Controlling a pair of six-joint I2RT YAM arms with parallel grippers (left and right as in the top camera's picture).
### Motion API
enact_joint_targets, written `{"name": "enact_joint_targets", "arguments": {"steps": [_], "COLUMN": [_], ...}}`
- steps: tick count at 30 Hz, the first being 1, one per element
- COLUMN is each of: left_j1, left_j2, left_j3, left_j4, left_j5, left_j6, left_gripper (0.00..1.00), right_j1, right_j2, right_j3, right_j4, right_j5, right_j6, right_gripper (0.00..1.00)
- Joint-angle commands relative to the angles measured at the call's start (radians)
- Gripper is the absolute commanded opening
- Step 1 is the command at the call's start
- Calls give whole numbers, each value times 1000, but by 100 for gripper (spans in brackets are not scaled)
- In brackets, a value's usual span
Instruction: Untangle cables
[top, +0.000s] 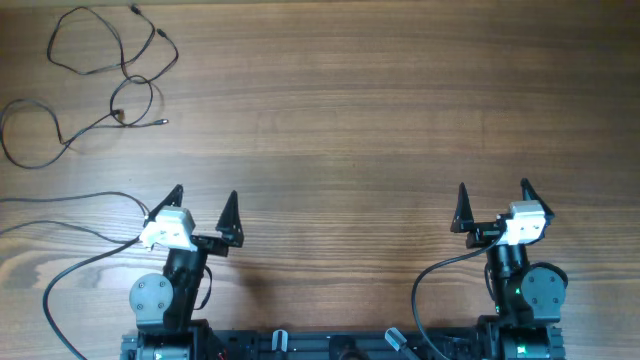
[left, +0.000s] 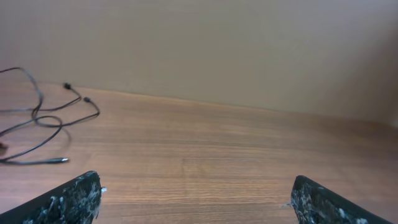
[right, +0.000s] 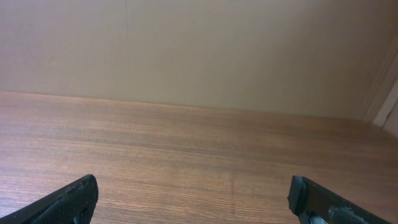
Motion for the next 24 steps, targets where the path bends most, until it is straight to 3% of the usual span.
{"name": "enact_joint_targets", "arguments": {"steps": [1, 7, 12, 24], "left_j1": [6, 6, 6, 6], "left_j2": [-11, -11, -11, -11], "left_j3": [-8, -8, -8, -8], "left_j4": [-27, -50, -62, -63], "left_j5": [-50, -47, -194, -207], "left_j6": [18, 129, 118, 201], "left_gripper": [100, 100, 100, 100], "right_j1": [-8, -8, -8, -8], "right_j2": [-10, -10, -9, -9], "right_j3": [-2, -2, -2, -2], "right_j4": [0, 0, 0, 0], "right_j5": [-2, -2, -2, -2], "right_j6": [-5, -5, -5, -5], "right_gripper": [100, 100, 100, 100]}}
